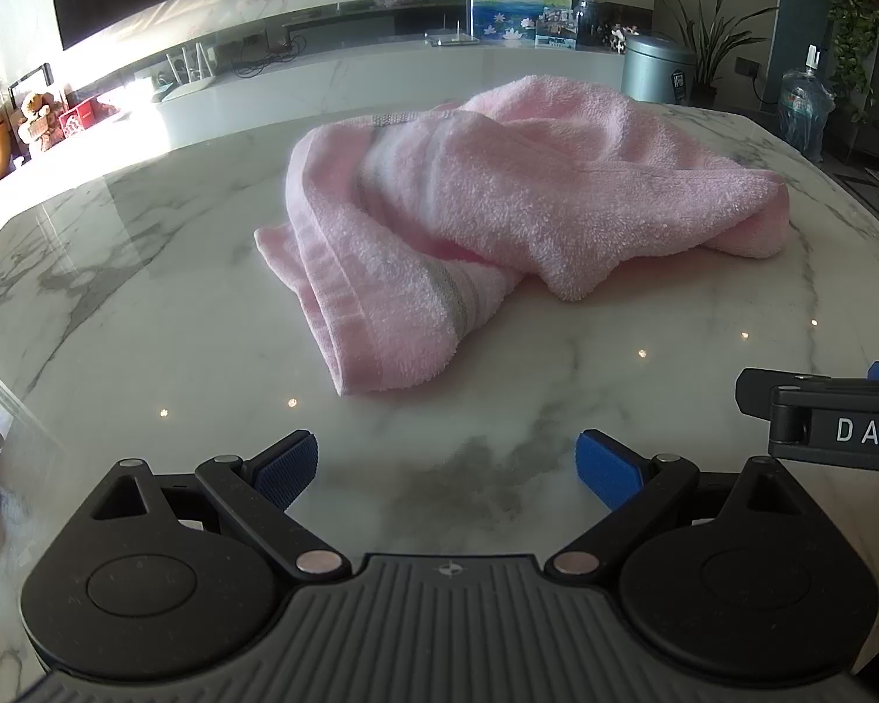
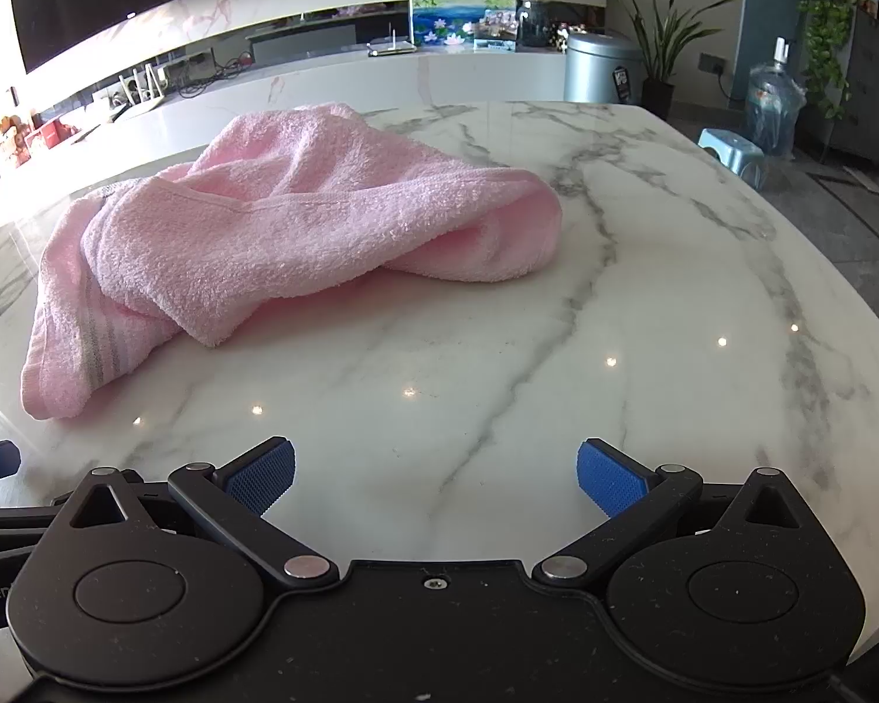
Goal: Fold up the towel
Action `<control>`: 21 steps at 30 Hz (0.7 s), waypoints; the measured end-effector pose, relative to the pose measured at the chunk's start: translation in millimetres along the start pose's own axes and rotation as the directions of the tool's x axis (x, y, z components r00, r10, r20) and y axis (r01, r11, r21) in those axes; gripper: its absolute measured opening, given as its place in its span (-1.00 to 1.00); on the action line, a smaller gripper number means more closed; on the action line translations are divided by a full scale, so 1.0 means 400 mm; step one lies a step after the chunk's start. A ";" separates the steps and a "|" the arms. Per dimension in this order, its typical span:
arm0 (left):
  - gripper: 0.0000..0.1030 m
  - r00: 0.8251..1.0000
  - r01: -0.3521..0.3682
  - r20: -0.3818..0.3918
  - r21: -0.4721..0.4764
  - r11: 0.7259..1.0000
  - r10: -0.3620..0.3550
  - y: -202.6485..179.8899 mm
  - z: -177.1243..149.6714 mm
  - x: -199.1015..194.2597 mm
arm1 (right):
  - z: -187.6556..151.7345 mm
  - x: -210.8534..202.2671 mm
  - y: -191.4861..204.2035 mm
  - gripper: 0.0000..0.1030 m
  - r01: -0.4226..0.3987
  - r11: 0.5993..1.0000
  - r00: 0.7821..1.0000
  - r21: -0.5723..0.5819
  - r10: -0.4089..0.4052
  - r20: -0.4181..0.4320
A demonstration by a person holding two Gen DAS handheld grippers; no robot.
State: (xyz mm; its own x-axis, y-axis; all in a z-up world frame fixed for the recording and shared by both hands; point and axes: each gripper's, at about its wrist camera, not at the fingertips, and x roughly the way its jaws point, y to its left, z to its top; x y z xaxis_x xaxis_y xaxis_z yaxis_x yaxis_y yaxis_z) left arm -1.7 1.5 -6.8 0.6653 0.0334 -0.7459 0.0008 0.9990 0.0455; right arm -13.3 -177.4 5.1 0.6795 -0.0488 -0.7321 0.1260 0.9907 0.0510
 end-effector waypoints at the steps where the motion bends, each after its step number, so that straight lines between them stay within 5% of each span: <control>1: 0.87 1.000 0.000 -0.001 -0.004 1.000 0.000 0.002 0.001 0.001 | 0.001 0.003 -0.001 1.00 -0.002 1.000 1.000 0.001 0.002 -0.003; 18: 0.85 1.000 0.014 0.014 -0.023 1.000 -0.013 0.013 0.025 0.022 | 0.039 0.041 -0.011 1.00 -0.021 1.000 1.000 -0.004 0.021 -0.009; 21: 0.70 1.000 0.018 0.018 -0.017 1.000 -0.018 0.012 0.034 0.025 | 0.045 0.050 -0.010 0.90 -0.014 1.000 1.000 -0.020 0.014 -0.011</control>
State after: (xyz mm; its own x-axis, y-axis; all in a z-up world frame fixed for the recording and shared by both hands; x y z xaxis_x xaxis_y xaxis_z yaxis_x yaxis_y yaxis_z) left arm 15.2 6.2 -4.8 0.6784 0.0148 -0.7346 0.0007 0.9998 0.0207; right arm 12.8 -184.7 2.7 0.6730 -0.0333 -0.7389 0.1019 0.9936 0.0481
